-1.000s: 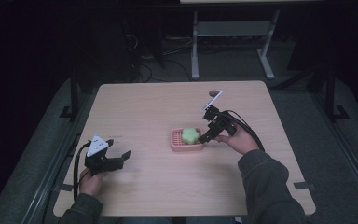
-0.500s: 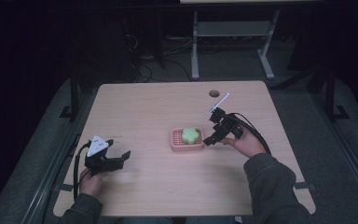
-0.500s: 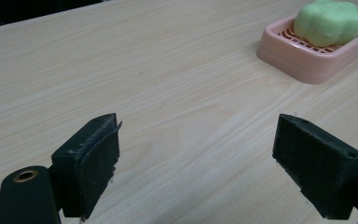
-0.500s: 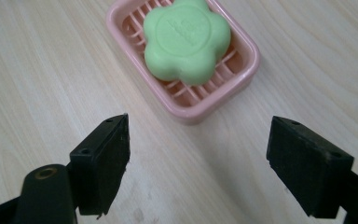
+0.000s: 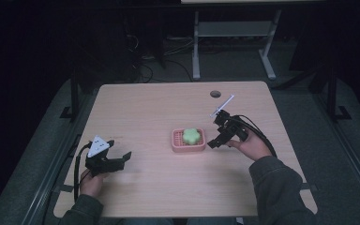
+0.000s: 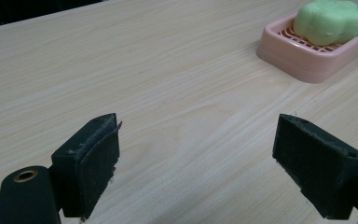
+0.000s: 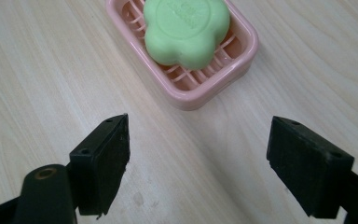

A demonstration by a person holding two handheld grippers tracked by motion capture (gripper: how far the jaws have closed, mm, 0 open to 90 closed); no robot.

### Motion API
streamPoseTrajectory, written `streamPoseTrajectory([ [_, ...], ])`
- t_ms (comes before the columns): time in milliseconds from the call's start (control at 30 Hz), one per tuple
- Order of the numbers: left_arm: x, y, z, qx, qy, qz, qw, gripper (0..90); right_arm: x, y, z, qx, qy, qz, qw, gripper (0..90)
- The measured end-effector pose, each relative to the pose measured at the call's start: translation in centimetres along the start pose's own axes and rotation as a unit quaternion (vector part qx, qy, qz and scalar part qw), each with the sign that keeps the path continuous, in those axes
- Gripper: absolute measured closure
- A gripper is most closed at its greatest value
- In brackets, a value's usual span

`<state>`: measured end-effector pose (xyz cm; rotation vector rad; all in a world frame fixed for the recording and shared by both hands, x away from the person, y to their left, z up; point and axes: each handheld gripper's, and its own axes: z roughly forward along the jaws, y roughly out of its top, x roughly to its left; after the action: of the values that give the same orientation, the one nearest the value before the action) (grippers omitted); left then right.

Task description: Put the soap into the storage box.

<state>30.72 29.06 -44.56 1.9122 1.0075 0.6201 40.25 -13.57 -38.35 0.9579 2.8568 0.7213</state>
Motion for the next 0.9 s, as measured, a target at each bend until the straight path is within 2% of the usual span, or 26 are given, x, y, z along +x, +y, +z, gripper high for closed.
streamPoseTrajectory([
  [200, 0.0, 0.0, 0.0, -0.001, 0.000, 0.000, 1.0000, 14.0, -0.1, -1.0, 0.5, 0.003, 0.004, 0.008, 1.0000, 20.9],
  [300, 0.0, 0.0, 0.0, 0.000, 0.000, 0.000, 1.0000, 14.1, -0.2, -1.3, 0.7, 0.013, 0.008, 0.010, 0.9998, 20.8],
  [367, 0.0, 0.0, 0.0, 0.000, 0.001, 0.000, 1.0000, 14.0, -0.1, -1.6, 0.7, 0.006, 0.008, 0.011, 0.9999, 21.0],
  [633, -0.1, 0.0, 0.0, 0.001, 0.000, 0.001, 1.0000, 14.0, -0.2, -2.6, 1.1, 0.016, 0.012, 0.021, 0.9996, 20.8],
  [900, -0.1, 0.0, 0.0, 0.001, 0.000, 0.002, 1.0000, 14.1, -0.2, -3.7, 1.0, 0.007, 0.012, 0.027, 0.9995, 20.9],
])
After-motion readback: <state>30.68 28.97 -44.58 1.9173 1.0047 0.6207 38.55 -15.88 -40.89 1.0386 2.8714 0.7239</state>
